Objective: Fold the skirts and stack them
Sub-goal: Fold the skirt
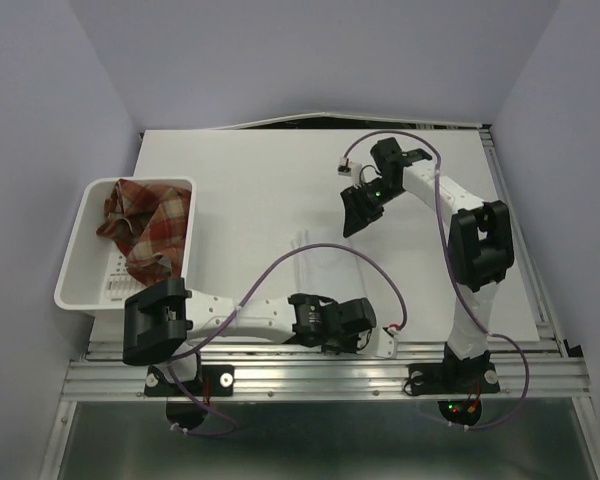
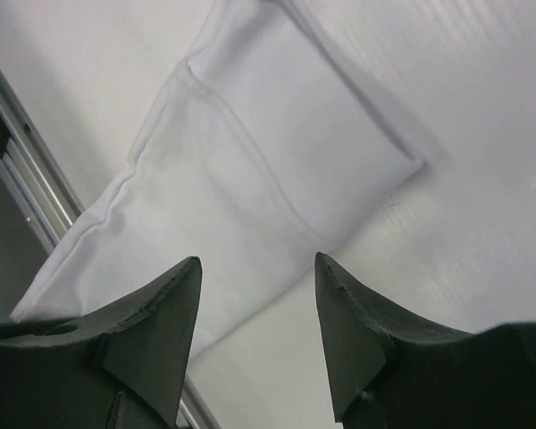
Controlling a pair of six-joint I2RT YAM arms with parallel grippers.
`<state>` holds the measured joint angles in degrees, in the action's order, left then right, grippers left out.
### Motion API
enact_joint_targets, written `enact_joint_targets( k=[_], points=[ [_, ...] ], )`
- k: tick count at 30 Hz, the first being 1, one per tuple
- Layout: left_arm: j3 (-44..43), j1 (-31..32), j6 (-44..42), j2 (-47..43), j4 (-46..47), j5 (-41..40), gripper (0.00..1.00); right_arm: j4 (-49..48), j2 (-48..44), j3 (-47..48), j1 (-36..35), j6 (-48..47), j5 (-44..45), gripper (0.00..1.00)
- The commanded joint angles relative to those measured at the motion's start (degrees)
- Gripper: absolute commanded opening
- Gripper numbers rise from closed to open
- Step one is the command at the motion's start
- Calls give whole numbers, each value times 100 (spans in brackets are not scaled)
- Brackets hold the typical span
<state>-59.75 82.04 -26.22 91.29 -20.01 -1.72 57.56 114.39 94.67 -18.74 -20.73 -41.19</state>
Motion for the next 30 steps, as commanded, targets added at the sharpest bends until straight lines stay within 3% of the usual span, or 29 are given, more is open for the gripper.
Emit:
enact_joint_targets(
  k=[1,11,16,23,30],
  points=[
    [-397,-486,99,-357,-503,1057,0,-482,487,691,29,280,199,59],
    [-1345,-1646,-59,-331,-1171,2483,0,-1536,1217,658,-138,508,234,60],
    [-1873,-2244,47,-68,-1435,3070,0,-1643,1367,184,-305,360,67,51],
    [-2558,-3246,-111,397,-1629,3344,0,-1818,1042,-580,-358,105,50,45],
    [-2709,-3958,-305,890,-1559,3397,0,-1827,910,-775,-358,-19,41,43]
  ],
)
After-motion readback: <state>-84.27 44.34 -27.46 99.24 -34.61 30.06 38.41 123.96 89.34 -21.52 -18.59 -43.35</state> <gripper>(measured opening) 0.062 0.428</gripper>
